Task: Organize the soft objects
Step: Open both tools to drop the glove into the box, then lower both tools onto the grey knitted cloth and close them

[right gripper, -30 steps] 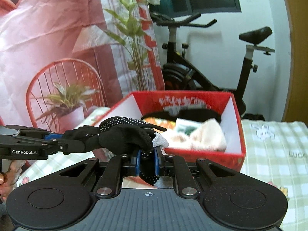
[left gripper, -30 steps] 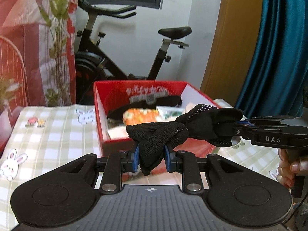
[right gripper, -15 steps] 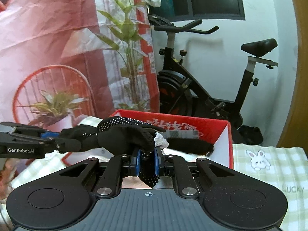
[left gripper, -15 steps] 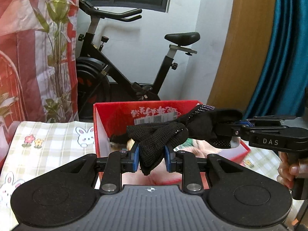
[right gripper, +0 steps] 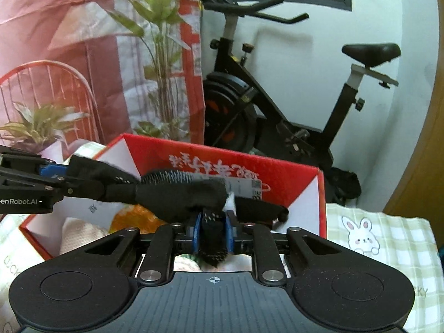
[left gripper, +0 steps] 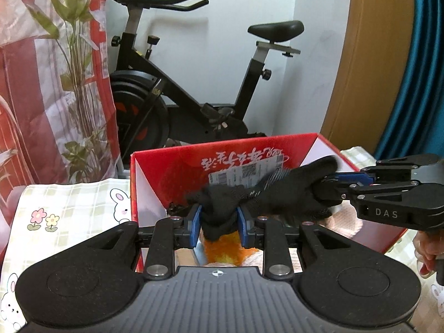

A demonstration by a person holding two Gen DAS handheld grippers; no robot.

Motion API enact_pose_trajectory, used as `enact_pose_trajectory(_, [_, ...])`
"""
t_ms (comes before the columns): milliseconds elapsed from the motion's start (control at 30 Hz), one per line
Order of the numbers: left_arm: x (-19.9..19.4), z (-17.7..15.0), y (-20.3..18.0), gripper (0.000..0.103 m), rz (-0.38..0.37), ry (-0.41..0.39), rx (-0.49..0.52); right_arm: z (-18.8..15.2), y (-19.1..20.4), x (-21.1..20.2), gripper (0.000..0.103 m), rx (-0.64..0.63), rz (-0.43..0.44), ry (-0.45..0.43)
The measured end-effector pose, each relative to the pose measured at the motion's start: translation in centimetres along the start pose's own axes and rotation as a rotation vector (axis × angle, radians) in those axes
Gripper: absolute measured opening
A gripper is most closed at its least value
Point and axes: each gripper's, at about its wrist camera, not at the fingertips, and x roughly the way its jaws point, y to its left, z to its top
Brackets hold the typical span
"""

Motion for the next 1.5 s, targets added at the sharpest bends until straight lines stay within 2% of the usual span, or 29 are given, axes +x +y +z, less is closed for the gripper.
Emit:
enact_pose_trajectory(33, [0.2, -0.1, 0.0, 0.032, 0.009, 0.007, 0.009, -0.2, -0.1, 0.2, 0.023, 0.001, -0.004, 0.007])
enact_pose_trajectory(133, [0.3, -0.3, -0.1, 0.059, 0.034, 0.011, 0.017, -0.7, -0.4, 0.3, 0.030, -0.005, -0.018, 0.014])
enact_pose_trajectory(167, [0.1, -0.3, 0.0, 0.064, 0.038, 0.005, 0.012, -0.9, -0.5, 0.3, 0.037, -0.004, -0.024, 0.013])
enact_pose_trajectory(267, [-0.4, -0.2, 0.2, 0.071, 0.046, 0.002, 0.010, -1.1, -0.8, -0.3, 0.045, 0.002, -0.027, 0.005])
enact_pose_trajectory(333, [-1.0, -0.1, 0.2, 0.073, 0.040, -0.005, 0.015, -1.2, -0.9, -0.8, 0.046, -0.004, -0.028, 0.003])
enact_pose_trajectory(467, [-2.5, -0.3, -0.1, 0.077, 0.032, -0.016, 0.024, -1.5, -0.7, -2.5, 0.056, -0.010, -0.018, -0.010])
enact_pose_trajectory(633, [-5.1, -1.8, -0.7, 0.080, 0.034, -0.020, 0.018, -2.3, 0.4, -5.0, 0.058, -0.009, -0.004, -0.024])
enact_pose_trajectory(800, [-7.7, -4.5, -1.0, 0.080, 0.032, 0.014, -0.012, -4.0, 2.0, -7.5, 0.060, 0.014, 0.023, -0.025])
enact_pose_trajectory(1067, [-11.8, -11.3, -1.7, 0.080, -0.009, 0.094, -0.051, -9.0, 5.1, -11.3, 0.060, 0.003, 0.075, 0.019])
enact_pose_trajectory(1233, [-12.7, -15.3, -2.1, 0.080, -0.040, 0.161, -0.083, -13.3, 6.7, -13.2, 0.060, 0.011, 0.099, 0.086])
enact_pose_trajectory(1500, [-13.1, -19.4, -2.8, 0.080, -0.071, 0.222, -0.115, -18.4, 8.6, -15.7, 0.060, 0.022, 0.115, 0.166])
